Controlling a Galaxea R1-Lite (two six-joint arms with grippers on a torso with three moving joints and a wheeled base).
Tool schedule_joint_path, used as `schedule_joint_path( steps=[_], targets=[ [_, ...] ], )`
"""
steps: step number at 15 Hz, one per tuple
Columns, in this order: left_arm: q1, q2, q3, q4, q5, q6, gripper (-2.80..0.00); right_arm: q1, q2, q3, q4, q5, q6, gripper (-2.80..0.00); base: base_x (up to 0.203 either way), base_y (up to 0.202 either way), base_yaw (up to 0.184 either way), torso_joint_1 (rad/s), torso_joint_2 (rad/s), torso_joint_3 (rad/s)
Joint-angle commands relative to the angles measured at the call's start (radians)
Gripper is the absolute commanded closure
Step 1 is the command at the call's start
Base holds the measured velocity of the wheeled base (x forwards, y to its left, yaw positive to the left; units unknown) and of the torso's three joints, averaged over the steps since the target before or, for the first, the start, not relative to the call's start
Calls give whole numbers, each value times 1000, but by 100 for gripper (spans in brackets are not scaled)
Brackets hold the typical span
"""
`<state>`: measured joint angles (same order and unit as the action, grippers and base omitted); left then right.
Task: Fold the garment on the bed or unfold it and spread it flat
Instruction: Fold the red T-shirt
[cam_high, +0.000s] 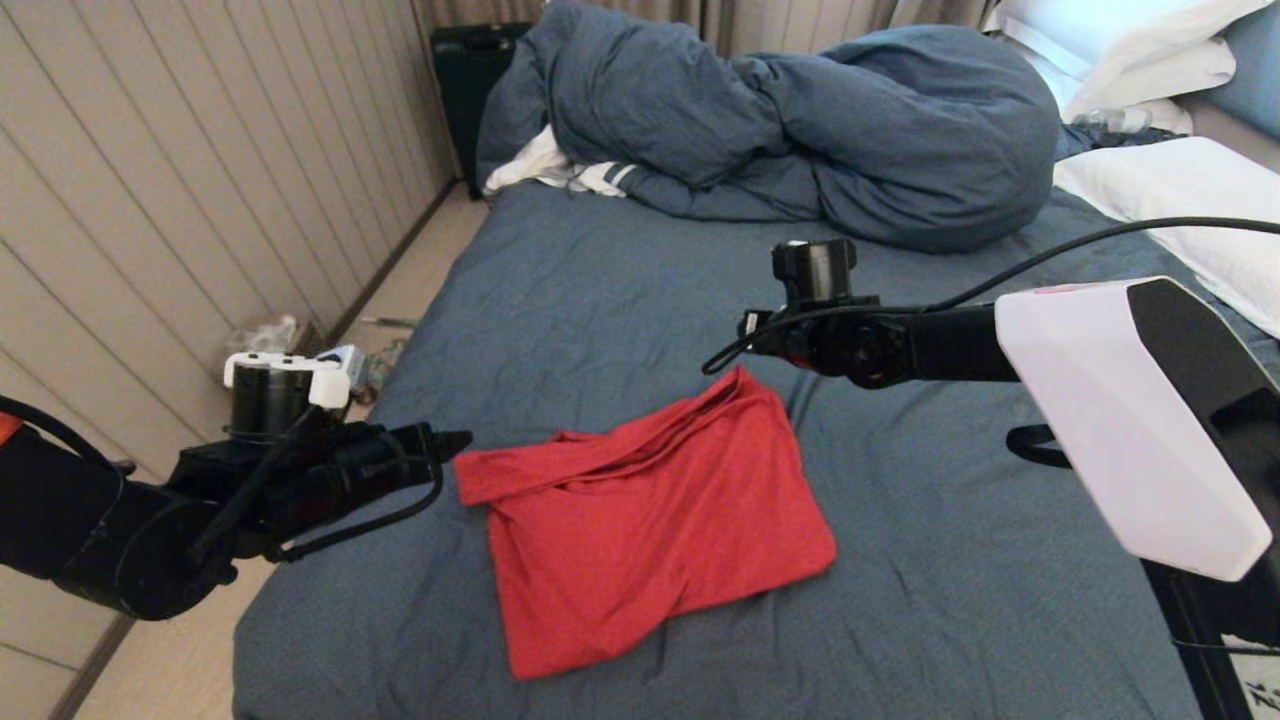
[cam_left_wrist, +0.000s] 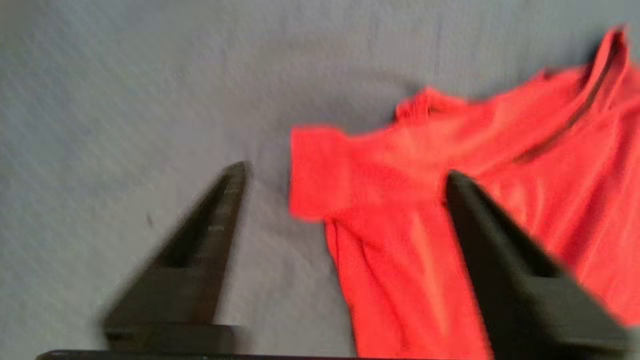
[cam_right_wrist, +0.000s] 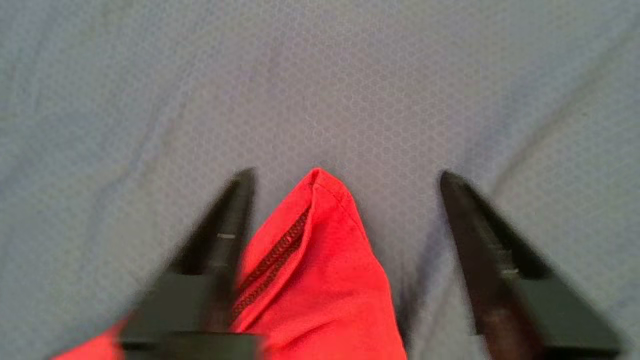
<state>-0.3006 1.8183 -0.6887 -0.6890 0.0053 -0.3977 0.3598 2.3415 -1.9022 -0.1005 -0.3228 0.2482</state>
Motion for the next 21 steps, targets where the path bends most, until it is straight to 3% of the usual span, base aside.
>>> schedule_joint_path(
  steps=[1, 5, 9, 13, 16, 21],
  targets=[
    [-33, -16, 0, 32, 1, -4, 0, 7, -29, 29, 23, -3, -10, 0, 0, 0, 0, 0, 0, 0],
    [-178, -28, -20, 142, 2, -24, 0, 22, -59, 35, 134, -5, -33, 0, 0, 0, 0, 0, 0, 0],
    [-258, 90, -175, 212, 27, -13, 0, 22, -48, 28, 134, -4, -35, 0, 0, 0, 0, 0, 0, 0],
    [-275, 261, -363, 272, 50, 37, 0, 22, -51, 28, 130, -4, -32, 0, 0, 0, 0, 0, 0, 0],
    [-278, 364, -460, 273, 184, 102, 0, 22, -49, 27, 130, -4, -30, 0, 0, 0, 0, 0, 0, 0],
    [-278, 421, -542, 273, 196, 135, 0, 21, -44, 25, 128, -4, -29, 0, 0, 0, 0, 0, 0, 0]
  ],
)
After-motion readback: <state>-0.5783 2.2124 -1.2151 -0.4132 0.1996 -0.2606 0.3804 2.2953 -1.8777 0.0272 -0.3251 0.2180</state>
